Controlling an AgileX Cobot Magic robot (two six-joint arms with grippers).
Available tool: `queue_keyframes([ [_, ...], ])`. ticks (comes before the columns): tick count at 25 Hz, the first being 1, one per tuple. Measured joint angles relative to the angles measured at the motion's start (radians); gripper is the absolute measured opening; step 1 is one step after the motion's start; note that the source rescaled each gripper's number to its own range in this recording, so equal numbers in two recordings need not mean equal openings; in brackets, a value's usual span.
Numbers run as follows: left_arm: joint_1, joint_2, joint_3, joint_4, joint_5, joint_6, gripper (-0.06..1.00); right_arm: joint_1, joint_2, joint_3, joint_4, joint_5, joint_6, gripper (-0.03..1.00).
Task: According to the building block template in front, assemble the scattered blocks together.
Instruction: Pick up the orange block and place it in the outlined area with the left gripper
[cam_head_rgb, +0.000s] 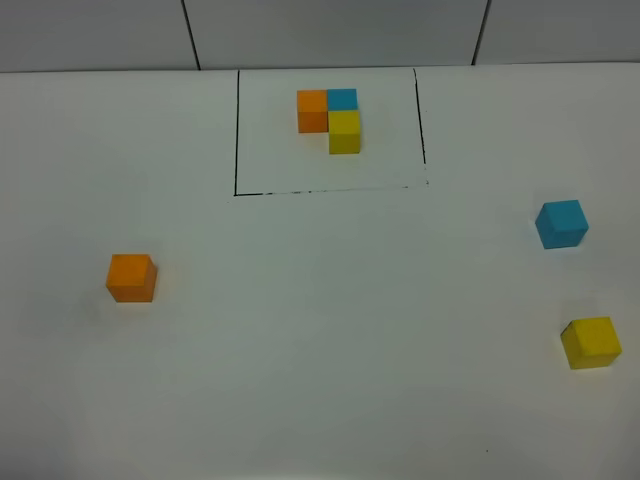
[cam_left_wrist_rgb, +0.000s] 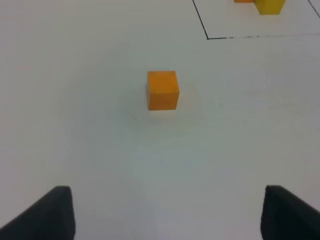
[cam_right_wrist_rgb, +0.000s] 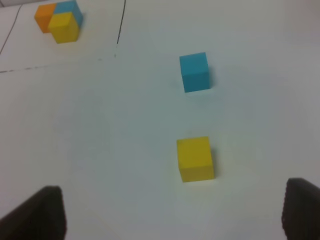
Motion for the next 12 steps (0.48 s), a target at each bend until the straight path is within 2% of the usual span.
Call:
queue_keyframes([
  [12, 0.000, 0.000, 0.000, 0.000, 0.000, 0.000, 0.63, 0.000, 0.000, 0.000, 0.001, 0.000, -0.001, 0.75],
])
